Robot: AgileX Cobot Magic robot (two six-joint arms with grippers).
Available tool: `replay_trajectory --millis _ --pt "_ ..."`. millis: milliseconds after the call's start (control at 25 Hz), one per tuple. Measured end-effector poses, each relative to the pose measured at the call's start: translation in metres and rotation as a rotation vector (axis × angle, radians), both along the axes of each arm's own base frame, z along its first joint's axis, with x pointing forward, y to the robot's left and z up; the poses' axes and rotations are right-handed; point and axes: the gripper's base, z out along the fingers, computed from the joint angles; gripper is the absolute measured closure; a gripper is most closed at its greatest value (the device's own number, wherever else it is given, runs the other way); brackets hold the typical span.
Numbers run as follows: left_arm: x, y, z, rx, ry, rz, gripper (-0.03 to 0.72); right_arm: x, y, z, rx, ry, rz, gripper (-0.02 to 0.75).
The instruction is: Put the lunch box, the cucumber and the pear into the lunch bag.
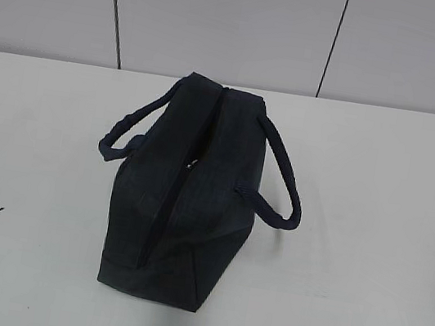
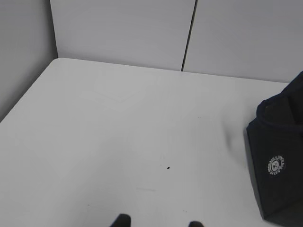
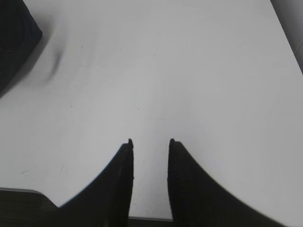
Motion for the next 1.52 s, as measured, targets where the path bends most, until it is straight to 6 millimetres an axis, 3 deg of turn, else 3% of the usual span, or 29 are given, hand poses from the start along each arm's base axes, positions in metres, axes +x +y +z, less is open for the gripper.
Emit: replay_trajectory --millis 1520 --pt "0.0 0.0 0.0 0.0 0.0 0.0 0.45 0.0 0.0 0.0 0.0 0.0 0.0 0.532"
